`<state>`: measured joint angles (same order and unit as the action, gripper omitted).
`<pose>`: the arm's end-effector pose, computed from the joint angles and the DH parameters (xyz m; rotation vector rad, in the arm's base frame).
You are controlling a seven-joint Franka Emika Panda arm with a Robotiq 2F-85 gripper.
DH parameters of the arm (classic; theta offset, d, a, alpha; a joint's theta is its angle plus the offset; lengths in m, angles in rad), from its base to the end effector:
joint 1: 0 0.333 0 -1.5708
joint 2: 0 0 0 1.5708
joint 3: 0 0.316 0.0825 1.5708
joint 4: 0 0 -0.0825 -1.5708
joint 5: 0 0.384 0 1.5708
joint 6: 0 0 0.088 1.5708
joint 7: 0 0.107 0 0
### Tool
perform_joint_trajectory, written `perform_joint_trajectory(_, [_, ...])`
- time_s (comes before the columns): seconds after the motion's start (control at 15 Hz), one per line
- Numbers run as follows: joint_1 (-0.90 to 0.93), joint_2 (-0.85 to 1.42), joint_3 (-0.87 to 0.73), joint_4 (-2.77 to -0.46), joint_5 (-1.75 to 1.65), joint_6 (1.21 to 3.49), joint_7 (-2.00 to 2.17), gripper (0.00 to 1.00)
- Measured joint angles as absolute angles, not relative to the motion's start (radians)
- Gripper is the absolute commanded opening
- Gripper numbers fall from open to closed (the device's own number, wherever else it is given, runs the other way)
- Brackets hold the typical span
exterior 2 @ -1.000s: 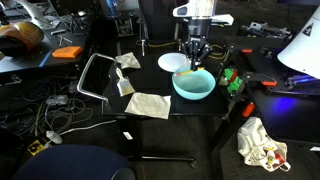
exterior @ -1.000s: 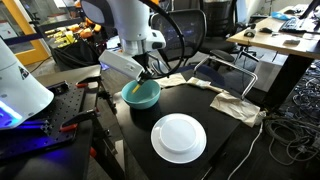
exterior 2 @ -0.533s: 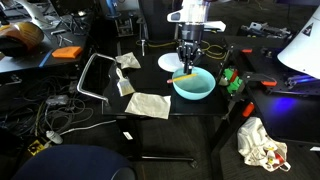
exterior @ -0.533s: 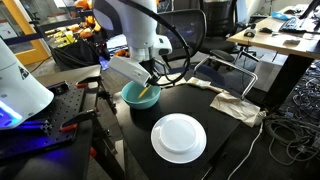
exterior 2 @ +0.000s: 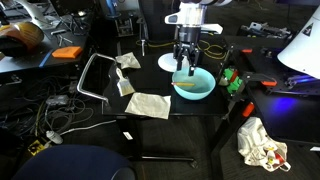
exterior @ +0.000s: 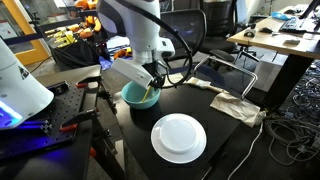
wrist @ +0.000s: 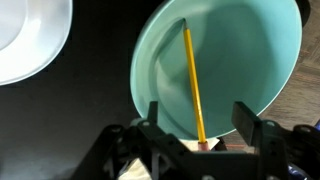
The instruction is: Put the pencil in the blue bowl
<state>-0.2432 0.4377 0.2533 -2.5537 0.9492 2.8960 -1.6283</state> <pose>0.4031 -0.0288 0.0994 -2.6917 -0.9544 -0.1758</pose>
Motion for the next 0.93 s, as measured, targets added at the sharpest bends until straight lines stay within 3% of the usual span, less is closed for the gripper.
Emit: perform_joint_trajectory(0.93, [-0.242, 0.303, 0.270, -2.583, 0.959, 2.897, -1.627, 1.00])
